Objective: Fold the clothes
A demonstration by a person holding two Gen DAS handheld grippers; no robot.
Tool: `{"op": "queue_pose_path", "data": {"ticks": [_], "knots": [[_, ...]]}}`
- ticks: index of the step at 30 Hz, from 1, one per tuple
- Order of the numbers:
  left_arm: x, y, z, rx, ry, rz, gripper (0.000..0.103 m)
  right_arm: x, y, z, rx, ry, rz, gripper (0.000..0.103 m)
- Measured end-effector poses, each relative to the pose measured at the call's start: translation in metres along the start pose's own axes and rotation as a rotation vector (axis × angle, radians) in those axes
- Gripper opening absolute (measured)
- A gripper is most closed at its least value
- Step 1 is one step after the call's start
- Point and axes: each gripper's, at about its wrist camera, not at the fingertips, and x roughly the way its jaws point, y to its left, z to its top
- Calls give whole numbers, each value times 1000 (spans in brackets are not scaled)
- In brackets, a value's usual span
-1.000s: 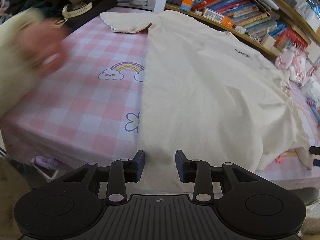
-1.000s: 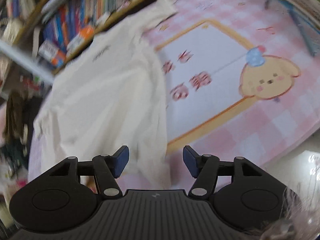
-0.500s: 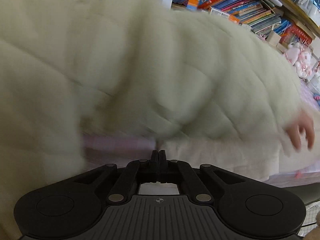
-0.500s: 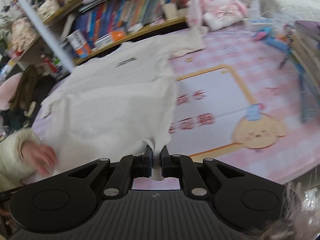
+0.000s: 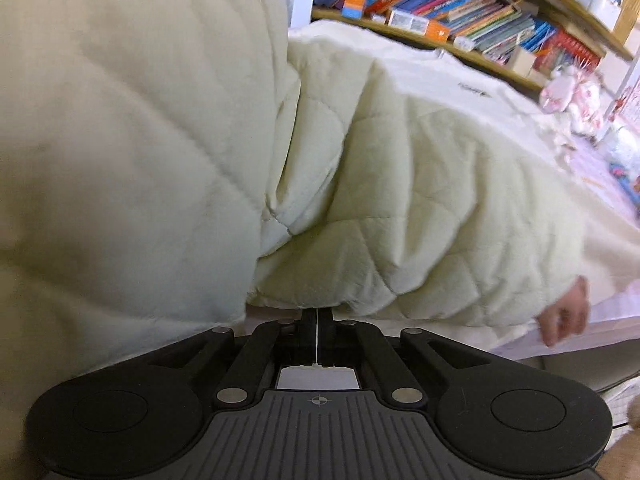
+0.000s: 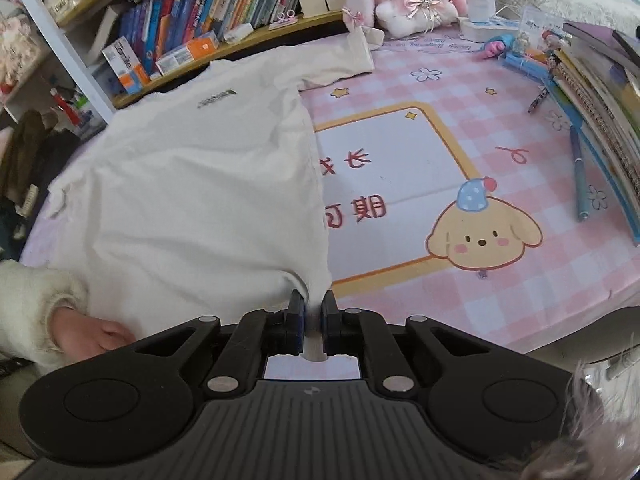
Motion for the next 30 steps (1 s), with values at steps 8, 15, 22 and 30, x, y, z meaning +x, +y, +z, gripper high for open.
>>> {"op": "queue_pose_path", "data": {"ticks": [8,15,22,30], "knots": [[5,29,-8,-164,20,-47,7,-13,-13,8,57,-26,69,8],[13,39,-18,-226,20,-10,27,11,-12,-10,4,29,-20,13],[34,50,-15,-307,-14,-87,45,21,-21,-16,46,30,-52,47],[6,69,-12,-435,-111,-199,8,32,-4,-22,21,125,-5,7]]}}
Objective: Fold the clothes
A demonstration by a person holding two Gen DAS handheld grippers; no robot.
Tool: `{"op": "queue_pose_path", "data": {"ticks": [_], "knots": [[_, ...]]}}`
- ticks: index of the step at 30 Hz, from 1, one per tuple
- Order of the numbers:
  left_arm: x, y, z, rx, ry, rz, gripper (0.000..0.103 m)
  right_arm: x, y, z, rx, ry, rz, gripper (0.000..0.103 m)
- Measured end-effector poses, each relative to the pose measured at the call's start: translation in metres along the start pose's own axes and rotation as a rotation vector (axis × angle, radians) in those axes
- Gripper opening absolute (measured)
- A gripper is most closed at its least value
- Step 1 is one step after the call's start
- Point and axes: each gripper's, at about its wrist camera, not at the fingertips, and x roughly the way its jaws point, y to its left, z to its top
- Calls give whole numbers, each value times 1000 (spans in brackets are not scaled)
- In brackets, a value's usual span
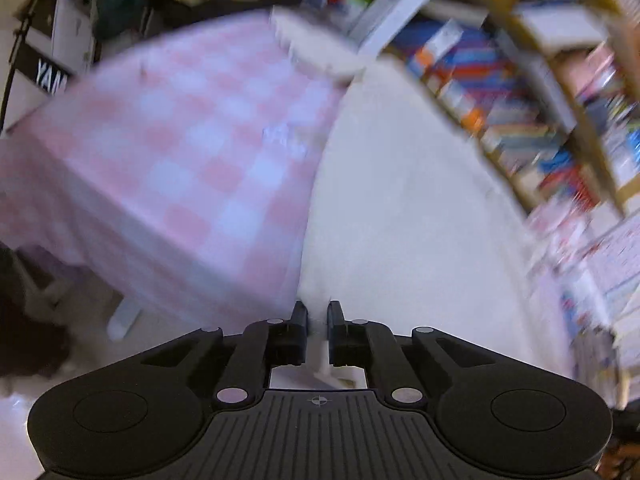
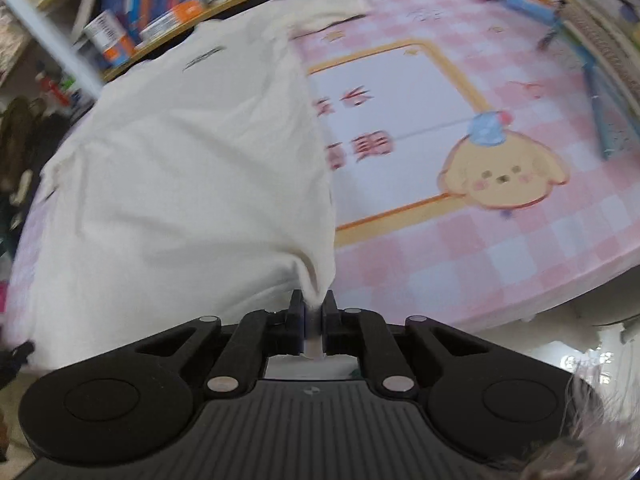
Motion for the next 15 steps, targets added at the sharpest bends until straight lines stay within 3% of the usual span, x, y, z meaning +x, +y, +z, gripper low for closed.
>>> {"op": "queue_pose_path", "data": {"ticks": [2,5,8,15], "knots": [[-9,-4,10,42,-13,21,8,-10,3,-3,4,-1,55,7],[2,-5,9,121,67,60,8,-18,6,-7,12,9,83,7],[6,-3,-2,165,108,91,9,-6,5,-12,-9,49,9,7],[13,2,-11,179,137,109,10,-4,1,-21,-11,47,-36,7]]}}
